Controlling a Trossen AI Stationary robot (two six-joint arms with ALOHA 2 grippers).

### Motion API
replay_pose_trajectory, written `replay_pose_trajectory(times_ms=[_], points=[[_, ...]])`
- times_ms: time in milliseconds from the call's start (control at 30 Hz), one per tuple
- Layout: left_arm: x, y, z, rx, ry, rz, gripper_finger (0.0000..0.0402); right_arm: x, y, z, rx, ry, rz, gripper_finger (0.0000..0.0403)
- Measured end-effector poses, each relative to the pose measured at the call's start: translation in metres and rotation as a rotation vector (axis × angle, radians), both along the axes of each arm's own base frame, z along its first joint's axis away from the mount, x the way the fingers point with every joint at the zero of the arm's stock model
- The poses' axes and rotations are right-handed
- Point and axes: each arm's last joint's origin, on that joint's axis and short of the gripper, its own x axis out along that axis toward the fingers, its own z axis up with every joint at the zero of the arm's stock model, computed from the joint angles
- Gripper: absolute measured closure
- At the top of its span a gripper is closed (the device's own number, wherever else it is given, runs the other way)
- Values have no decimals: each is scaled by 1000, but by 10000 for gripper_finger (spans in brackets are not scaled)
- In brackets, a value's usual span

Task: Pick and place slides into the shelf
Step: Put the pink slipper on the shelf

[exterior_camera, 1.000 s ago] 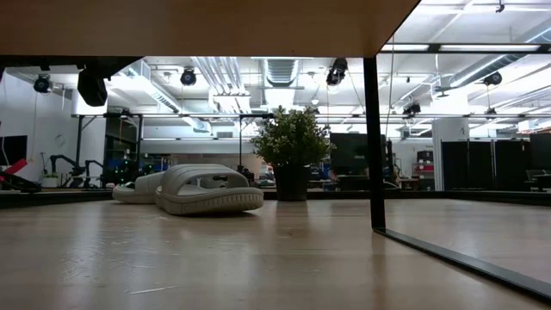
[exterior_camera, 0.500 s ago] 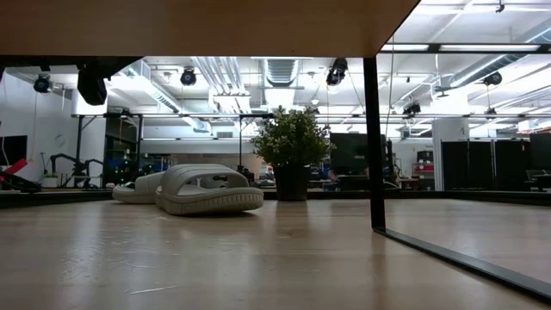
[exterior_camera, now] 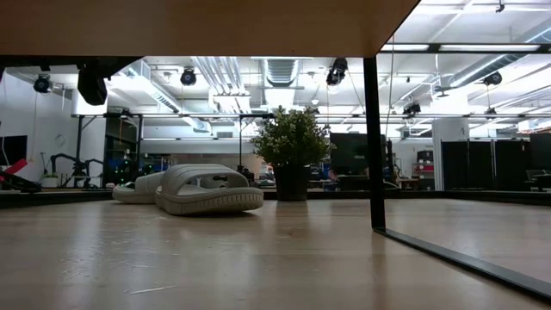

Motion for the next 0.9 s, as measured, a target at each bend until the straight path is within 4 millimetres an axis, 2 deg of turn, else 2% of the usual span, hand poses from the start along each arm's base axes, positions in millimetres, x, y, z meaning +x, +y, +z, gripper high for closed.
replay_pose_trajectory(times_ms=[233, 467, 733, 900], points=[[0, -1, 0, 8, -2, -27, 278, 20, 19, -5, -16, 39, 58, 390], [0, -1, 0, 9, -3, -27, 278, 37, 35, -20, -7, 94, 86, 390], [0, -1, 0, 10, -2, -29, 278, 50, 61, -32, -8, 112, 143, 390], [0, -1, 0, 9, -4, -29, 278, 57, 77, -33, -7, 67, 178, 390]])
